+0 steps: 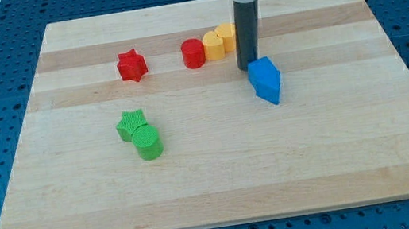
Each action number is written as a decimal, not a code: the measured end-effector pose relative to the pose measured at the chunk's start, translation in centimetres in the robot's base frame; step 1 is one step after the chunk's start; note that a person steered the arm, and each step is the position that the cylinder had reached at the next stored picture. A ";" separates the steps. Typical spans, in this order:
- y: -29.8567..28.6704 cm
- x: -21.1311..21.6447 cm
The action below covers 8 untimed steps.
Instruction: Push the red circle close to the red star
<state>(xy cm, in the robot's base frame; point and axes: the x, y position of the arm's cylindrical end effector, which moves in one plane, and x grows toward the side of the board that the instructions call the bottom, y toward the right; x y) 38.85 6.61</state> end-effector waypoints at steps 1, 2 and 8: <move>0.0 1.7; 0.2 1.5; -15.1 -3.3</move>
<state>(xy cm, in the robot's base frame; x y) 35.50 -8.52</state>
